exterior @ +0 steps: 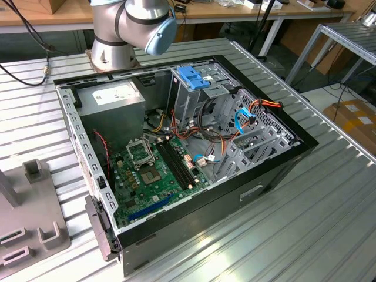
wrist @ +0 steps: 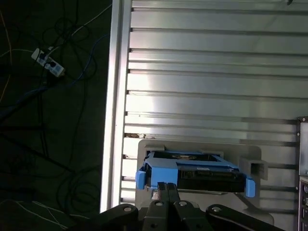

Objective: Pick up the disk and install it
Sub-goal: 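Pick up the disk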

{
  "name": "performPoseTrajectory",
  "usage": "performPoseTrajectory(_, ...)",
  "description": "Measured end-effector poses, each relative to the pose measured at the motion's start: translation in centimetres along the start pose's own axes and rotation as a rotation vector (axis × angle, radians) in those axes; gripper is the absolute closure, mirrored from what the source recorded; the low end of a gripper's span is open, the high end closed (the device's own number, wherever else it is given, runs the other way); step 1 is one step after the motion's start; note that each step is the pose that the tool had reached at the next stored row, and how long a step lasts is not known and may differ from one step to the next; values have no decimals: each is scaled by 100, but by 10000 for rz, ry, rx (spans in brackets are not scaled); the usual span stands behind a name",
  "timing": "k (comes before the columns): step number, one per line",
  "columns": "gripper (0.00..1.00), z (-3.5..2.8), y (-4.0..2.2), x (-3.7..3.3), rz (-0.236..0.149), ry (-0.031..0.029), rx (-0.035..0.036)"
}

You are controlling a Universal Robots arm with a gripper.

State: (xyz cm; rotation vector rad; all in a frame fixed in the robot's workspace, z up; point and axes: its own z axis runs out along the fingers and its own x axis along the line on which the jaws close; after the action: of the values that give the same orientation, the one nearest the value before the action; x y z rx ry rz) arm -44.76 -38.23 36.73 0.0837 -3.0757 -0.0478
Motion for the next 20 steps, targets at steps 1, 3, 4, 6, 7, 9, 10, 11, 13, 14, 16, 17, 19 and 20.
performPoseTrajectory(1, 89, 0, 0, 0, -57, 2, 5)
performPoseTrajectory(3, 89, 0, 0, 0, -188, 7, 22)
performPoseTrajectory(4, 89, 0, 0, 0, -240, 9, 27)
performPoseTrajectory(6, 89, 0, 1, 0, -332, 12, 37)
performPoseTrajectory(7, 89, 0, 2, 0, -380, 13, 42)
performPoseTrajectory(9, 89, 0, 4, 0, -437, 15, 52)
performPoseTrajectory(10, 89, 0, 5, 0, -460, 17, 56)
performPoseTrajectory(11, 89, 0, 6, 0, -487, 18, 63)
performPoseTrajectory(13, 89, 0, 9, 0, -546, 21, 76)
performPoseTrajectory(14, 89, 0, 11, -1, -578, 22, 83)
performPoseTrajectory(16, 89, 1, 15, -1, -652, 24, 100)
performPoseTrajectory(17, 89, 0, 20, -1, -705, 28, 113)
performPoseTrajectory(19, 89, 1, 27, -1, -798, 31, 134)
performPoseTrajectory(20, 89, 1, 31, -2, -835, 33, 144)
